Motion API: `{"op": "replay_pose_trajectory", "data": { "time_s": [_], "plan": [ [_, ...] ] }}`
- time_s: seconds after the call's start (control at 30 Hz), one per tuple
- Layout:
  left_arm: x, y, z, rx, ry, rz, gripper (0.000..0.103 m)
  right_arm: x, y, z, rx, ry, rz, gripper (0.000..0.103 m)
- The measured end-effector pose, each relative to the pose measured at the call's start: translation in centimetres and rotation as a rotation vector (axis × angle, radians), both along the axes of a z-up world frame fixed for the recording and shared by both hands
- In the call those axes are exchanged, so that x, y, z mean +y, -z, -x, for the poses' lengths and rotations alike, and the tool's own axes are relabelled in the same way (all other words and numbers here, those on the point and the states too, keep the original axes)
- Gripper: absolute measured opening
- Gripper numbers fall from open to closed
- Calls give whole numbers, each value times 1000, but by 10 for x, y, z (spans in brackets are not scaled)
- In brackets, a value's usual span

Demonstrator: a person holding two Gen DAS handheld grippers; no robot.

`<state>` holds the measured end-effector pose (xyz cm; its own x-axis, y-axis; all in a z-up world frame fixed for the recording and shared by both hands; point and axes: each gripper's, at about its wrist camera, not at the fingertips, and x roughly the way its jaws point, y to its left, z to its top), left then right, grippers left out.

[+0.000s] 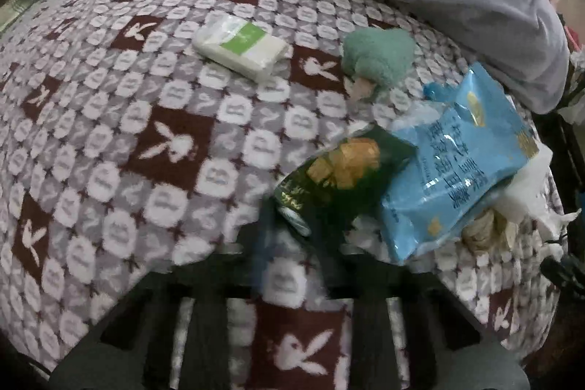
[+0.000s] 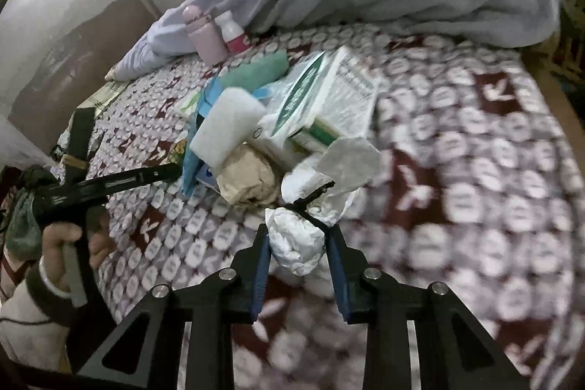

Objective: Collect trash
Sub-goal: 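Grasp the green chip bag with the left tool while the right tool grasps white tissue, then carry both items over the cream bucket and open both tools to drop them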

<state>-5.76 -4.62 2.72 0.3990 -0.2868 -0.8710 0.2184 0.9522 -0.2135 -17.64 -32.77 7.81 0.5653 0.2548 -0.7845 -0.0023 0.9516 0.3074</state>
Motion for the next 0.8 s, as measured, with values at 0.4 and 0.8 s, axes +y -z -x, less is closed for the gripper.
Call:
{"op": "replay_pose_trajectory", "data": {
  "time_s": [0.4,0.8],
  "plan": [
    [8,-79,48,-135,31,15,6,-24,-25,49,-73,27,-1,29],
    [-115,-123,88,-189,275,86,6,-80,-44,90,-101,167,45,29]
  ]
}}
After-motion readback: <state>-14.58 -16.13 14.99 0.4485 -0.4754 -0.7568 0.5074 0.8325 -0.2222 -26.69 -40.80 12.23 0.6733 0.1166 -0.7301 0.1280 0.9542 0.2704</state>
